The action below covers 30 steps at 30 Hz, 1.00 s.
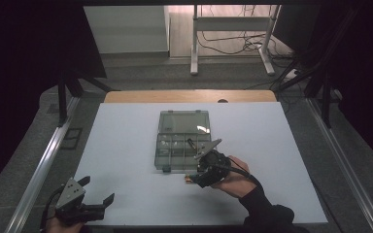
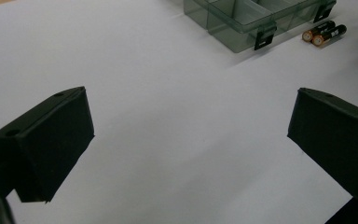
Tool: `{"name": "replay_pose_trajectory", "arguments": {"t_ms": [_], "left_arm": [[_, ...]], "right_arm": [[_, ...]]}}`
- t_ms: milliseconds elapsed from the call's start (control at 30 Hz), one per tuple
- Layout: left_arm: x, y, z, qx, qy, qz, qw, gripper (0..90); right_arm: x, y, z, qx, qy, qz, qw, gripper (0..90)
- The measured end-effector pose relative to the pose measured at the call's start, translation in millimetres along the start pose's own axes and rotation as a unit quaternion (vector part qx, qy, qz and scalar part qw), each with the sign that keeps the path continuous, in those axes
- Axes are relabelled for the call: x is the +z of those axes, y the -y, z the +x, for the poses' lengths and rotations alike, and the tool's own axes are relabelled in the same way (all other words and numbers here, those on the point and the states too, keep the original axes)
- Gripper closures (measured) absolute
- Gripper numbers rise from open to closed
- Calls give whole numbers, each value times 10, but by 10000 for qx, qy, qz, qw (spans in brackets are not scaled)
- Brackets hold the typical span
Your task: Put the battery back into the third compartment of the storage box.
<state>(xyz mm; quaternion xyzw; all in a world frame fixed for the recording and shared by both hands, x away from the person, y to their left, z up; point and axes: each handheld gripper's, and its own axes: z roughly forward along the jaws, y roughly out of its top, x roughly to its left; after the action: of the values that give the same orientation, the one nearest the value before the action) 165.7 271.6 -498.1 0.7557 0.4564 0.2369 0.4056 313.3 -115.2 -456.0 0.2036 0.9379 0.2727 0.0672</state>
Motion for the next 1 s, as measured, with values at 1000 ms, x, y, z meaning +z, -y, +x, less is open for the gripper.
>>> {"name": "replay_pose_trajectory", "arguments": {"t_ms": [1000], "left_arm": [[1, 1, -2, 14, 4, 7, 10000, 6]], "right_arm": [[477, 39, 53, -643, -144, 684, 9955, 657]]}}
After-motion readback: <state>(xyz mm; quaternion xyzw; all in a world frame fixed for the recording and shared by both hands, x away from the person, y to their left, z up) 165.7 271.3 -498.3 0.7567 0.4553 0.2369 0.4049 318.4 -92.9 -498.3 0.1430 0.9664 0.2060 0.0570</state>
